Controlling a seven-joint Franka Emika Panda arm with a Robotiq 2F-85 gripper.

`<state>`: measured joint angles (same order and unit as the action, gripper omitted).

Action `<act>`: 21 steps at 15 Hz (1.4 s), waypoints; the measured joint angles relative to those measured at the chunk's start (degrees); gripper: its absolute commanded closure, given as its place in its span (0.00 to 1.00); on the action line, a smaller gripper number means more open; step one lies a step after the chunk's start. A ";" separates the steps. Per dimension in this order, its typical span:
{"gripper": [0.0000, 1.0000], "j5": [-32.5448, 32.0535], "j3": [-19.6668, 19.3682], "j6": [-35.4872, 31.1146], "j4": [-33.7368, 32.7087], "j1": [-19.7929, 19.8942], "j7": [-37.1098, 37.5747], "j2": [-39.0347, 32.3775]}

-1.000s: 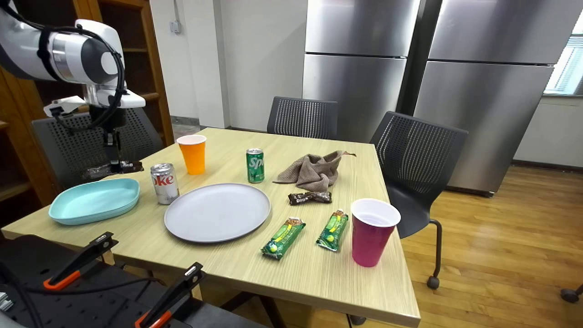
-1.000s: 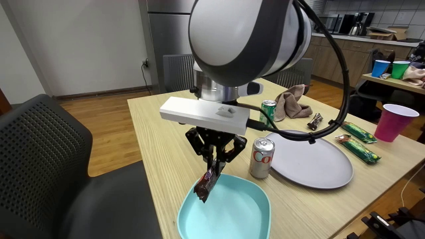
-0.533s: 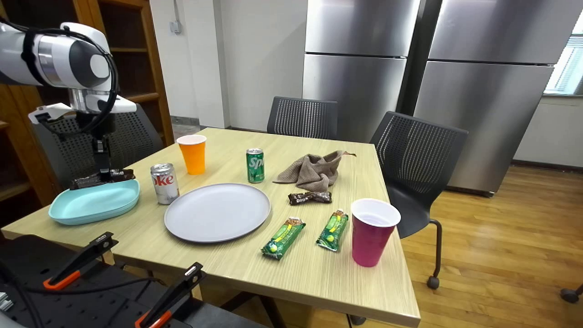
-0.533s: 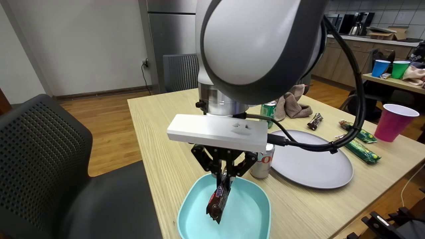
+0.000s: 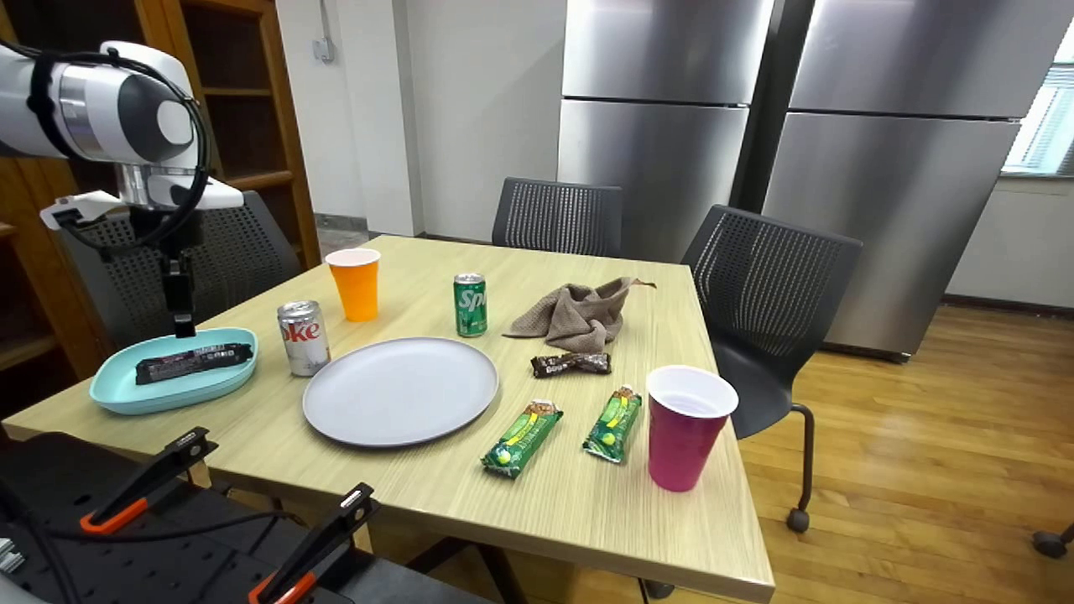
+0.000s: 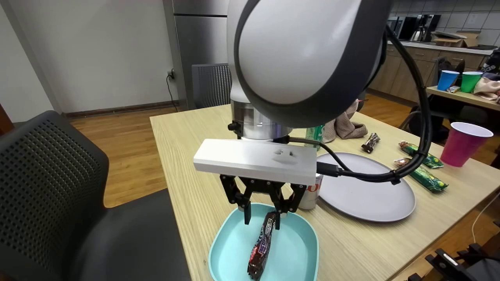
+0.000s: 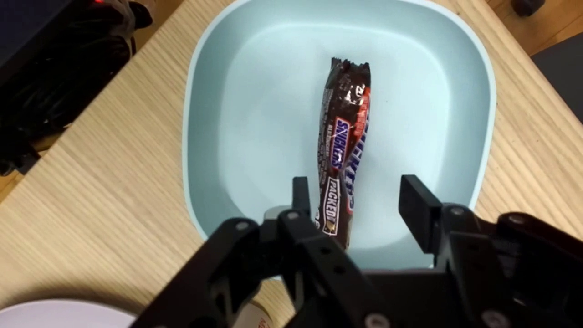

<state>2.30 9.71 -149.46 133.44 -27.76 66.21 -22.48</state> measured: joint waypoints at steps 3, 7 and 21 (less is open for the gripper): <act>0.00 0.29 0.07 0.04 -0.13 0.34 0.00 0.55; 0.00 0.38 0.05 2.34 -1.04 2.15 0.00 2.82; 0.00 2.62 -2.46 7.60 -9.27 11.46 0.00 8.03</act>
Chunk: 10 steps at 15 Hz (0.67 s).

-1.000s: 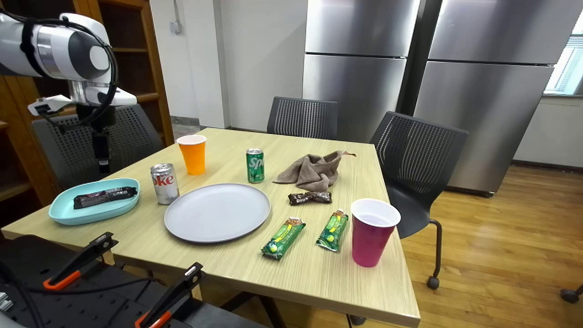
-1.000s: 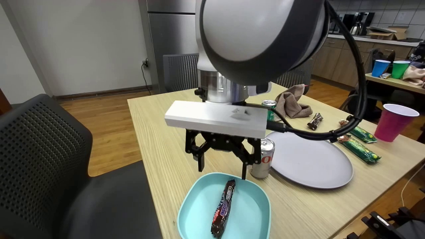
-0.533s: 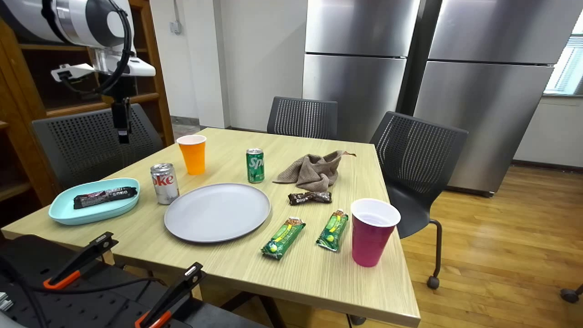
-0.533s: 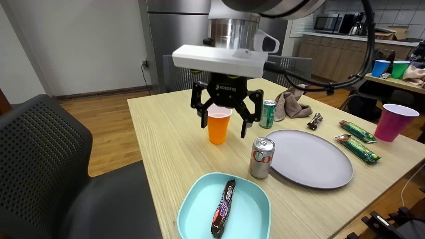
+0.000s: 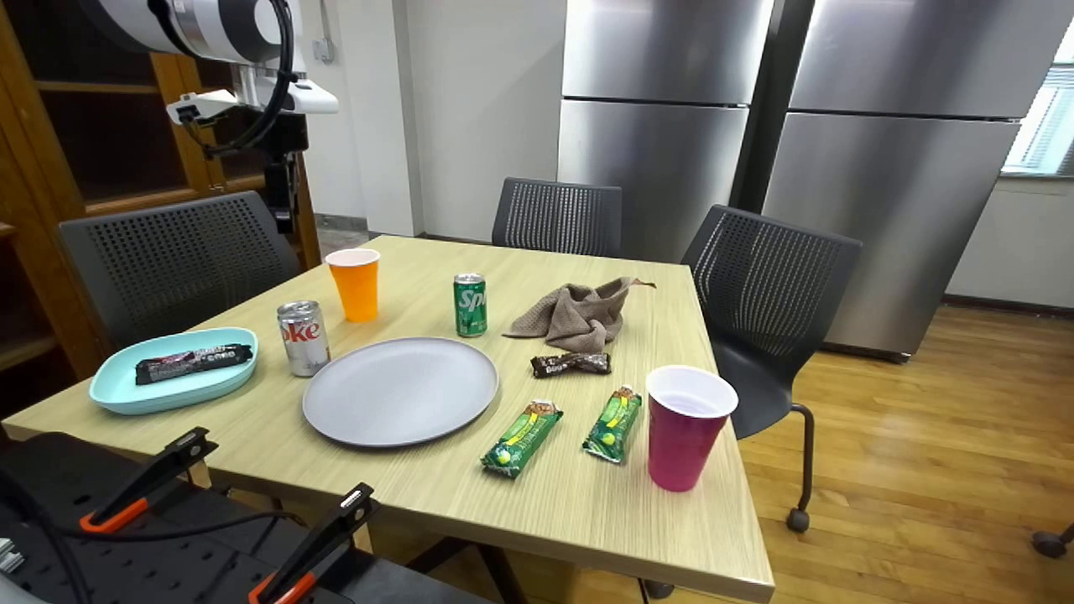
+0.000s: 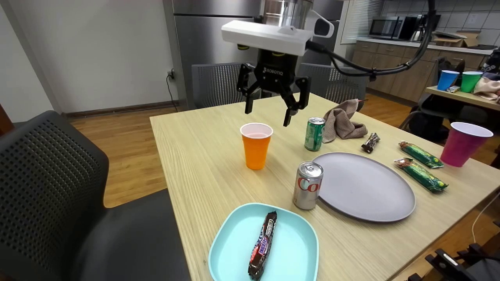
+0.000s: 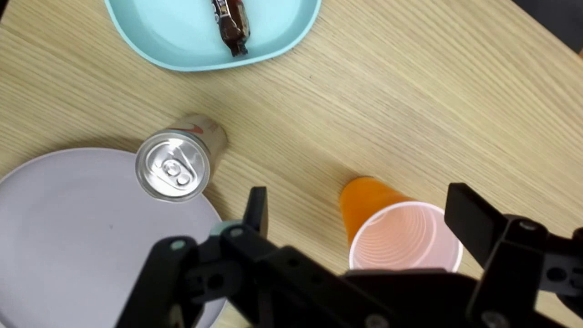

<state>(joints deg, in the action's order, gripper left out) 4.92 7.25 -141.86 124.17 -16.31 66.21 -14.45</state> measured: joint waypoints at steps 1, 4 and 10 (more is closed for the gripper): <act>0.00 -0.01 -0.40 -0.04 -0.73 0.21 0.00 -0.40; 0.00 -0.10 -1.50 -0.16 -2.82 0.45 0.07 -1.98; 0.00 -0.63 -3.20 -1.84 -6.30 0.41 1.01 -7.00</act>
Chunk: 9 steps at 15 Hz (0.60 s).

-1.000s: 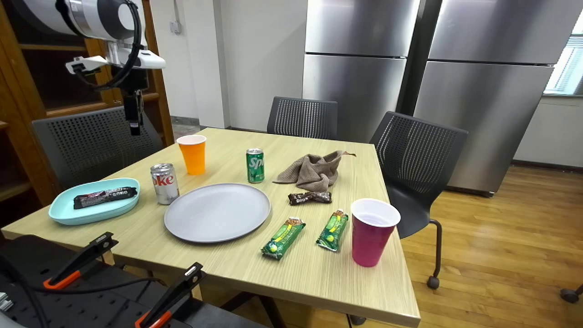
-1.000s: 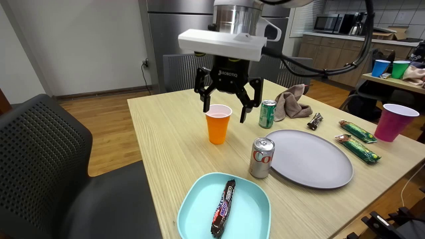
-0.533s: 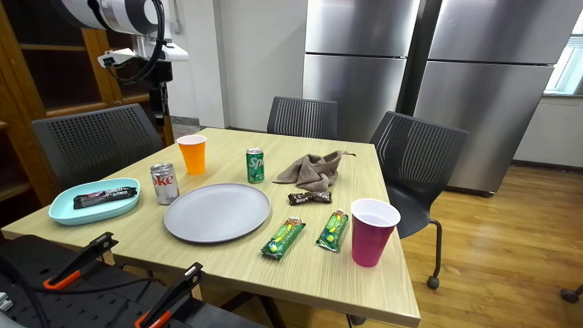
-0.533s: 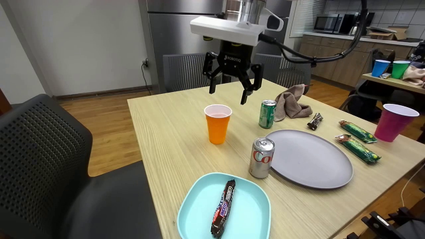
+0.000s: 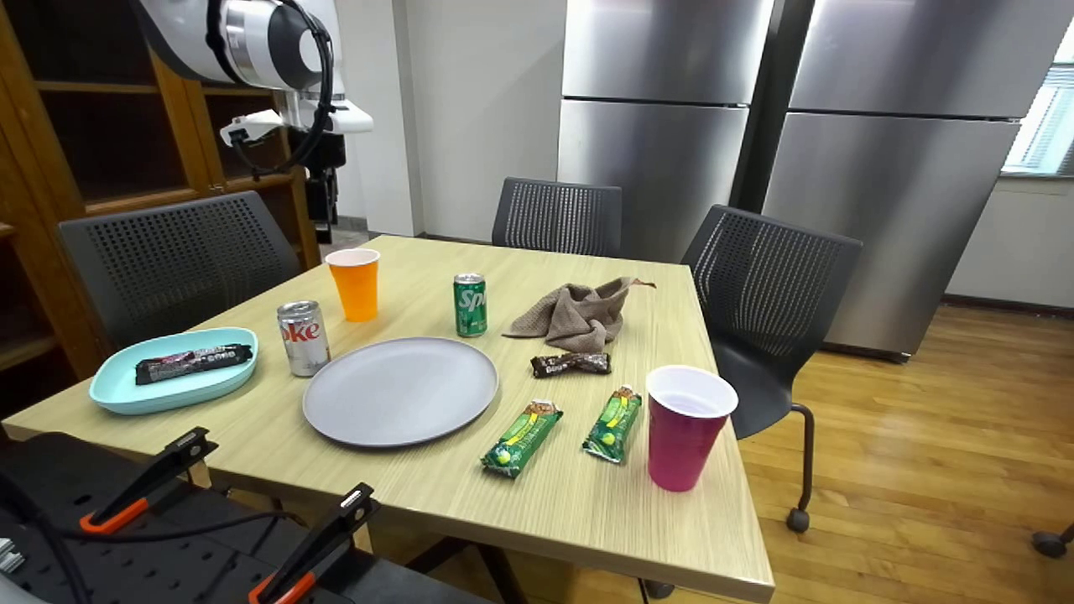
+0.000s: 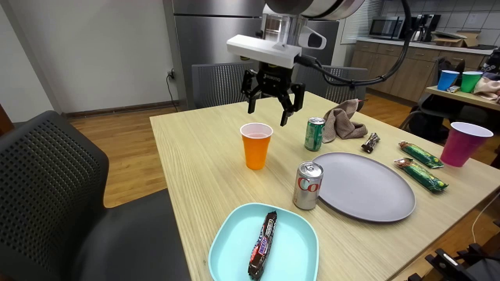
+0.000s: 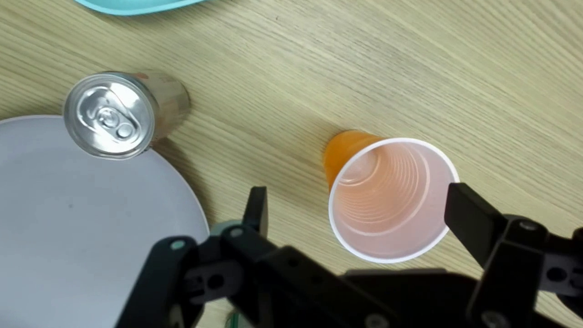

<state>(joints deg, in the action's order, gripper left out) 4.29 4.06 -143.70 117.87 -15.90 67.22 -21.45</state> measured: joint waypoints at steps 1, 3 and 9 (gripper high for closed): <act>0.00 -0.11 -0.27 -0.35 -0.49 -0.06 0.20 -0.90; 0.00 -0.18 -0.76 -0.71 -1.49 -0.23 0.43 -2.51; 0.00 -0.20 -1.86 -0.75 -3.70 -0.92 1.77 -6.34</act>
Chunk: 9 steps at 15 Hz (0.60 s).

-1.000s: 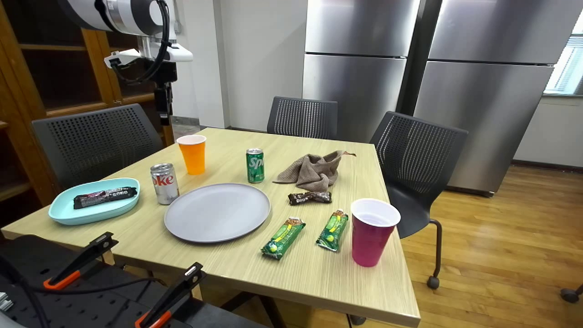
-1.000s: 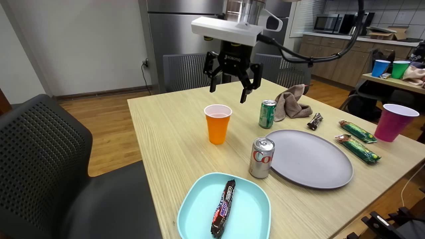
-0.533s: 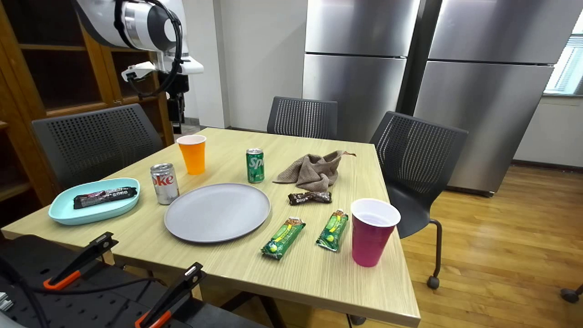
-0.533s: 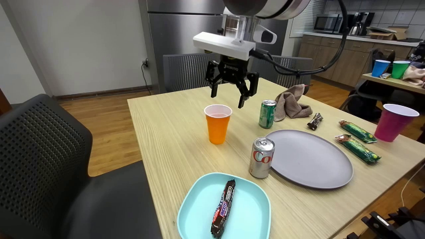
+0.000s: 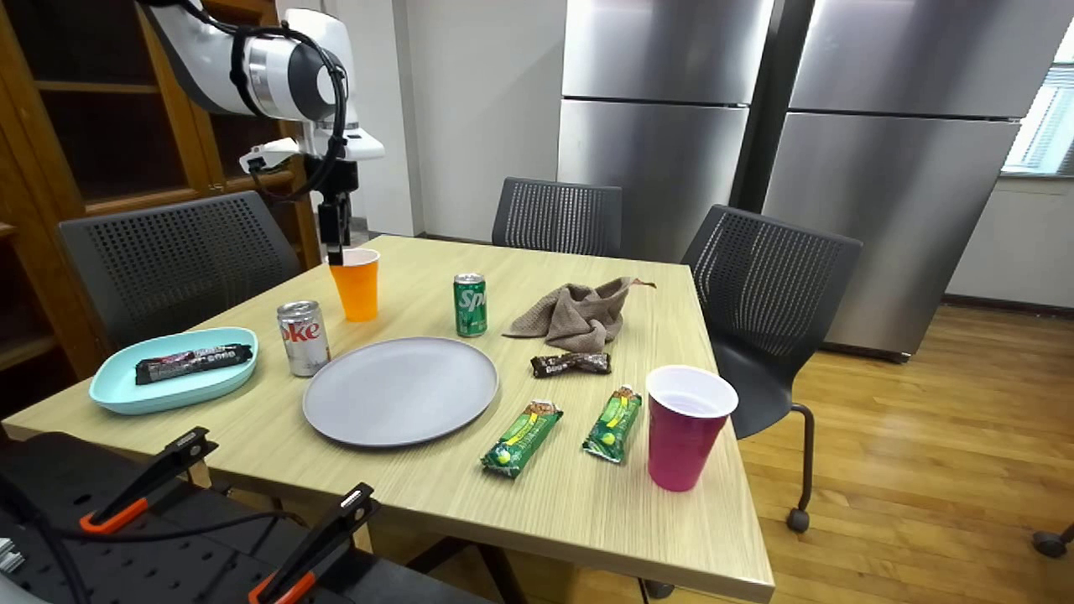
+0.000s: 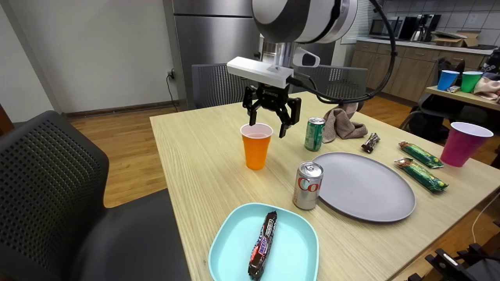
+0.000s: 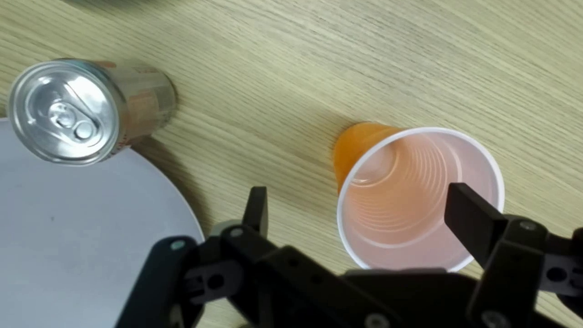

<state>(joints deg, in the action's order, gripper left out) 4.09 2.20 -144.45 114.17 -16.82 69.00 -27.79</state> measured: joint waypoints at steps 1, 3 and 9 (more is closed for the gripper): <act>0.00 0.00 -0.09 -0.01 -0.41 -0.04 0.31 -0.62; 0.00 0.00 -0.28 -0.01 -1.16 -0.11 0.63 -1.84; 0.25 0.00 -0.95 -0.01 -2.63 -0.59 0.74 -4.03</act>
<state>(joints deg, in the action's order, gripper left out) 4.09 1.25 -144.46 111.53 -17.41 69.74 -31.82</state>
